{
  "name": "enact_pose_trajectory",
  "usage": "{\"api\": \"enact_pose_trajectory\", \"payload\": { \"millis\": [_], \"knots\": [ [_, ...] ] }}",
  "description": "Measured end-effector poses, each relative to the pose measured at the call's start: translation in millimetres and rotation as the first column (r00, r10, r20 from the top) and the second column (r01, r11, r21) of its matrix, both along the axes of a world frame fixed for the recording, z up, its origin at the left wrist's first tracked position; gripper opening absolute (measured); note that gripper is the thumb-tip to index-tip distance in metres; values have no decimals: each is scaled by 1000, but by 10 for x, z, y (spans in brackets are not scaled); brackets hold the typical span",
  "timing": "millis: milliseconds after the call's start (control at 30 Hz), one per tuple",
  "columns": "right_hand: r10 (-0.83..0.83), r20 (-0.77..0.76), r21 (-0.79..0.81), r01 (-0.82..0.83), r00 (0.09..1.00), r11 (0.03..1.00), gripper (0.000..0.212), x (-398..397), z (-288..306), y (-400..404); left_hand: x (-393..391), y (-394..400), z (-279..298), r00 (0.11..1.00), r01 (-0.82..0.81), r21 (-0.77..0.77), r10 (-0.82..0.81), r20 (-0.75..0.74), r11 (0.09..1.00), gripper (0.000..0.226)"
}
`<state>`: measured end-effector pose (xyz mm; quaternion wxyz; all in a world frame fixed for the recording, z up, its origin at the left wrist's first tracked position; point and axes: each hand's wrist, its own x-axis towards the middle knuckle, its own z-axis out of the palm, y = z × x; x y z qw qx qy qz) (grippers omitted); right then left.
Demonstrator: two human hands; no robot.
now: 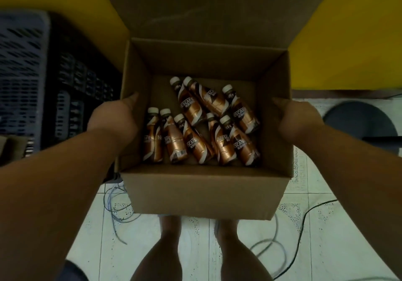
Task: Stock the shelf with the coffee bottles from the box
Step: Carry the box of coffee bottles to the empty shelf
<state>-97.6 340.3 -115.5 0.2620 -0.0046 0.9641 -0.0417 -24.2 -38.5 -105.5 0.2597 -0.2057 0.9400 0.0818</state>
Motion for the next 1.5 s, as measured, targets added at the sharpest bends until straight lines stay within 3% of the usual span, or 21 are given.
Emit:
{"api": "enact_pose_trajectory", "payload": {
  "millis": [200,400,700,967,1100,1233,1333,1500],
  "knots": [
    [17,30,-3,-17,999,1000,60,342,1366,137,233,204,1326,998,53,-34,-52,24,998,88],
    [-93,-31,51,94,995,994,57,966,2944,381,557,450,2858,990,135,-26,-135,-33,991,91],
    [-433,-121,30,439,893,898,56,2426,3931,498,750,623,3827,880,470,-33,-471,-62,882,89],
    [-745,-97,27,750,660,661,52,4050,4157,651,952,1466,4134,562,820,-74,-823,-85,567,85],
    [-880,-83,-9,883,468,470,53,5056,4124,796,1379,2210,4218,377,919,-83,-922,-93,384,80],
    [-968,-71,-63,968,239,244,52,6068,4094,891,1904,3011,4161,165,983,-65,-980,-108,173,81],
    [-991,-62,-40,991,121,124,53,6784,4035,1019,2332,3639,4093,27,998,-53,-993,-119,33,82],
    [-993,-64,-30,995,-96,-94,54,7664,4068,1271,3023,4557,4059,-118,993,3,-979,-164,-120,76]
  ]
}}
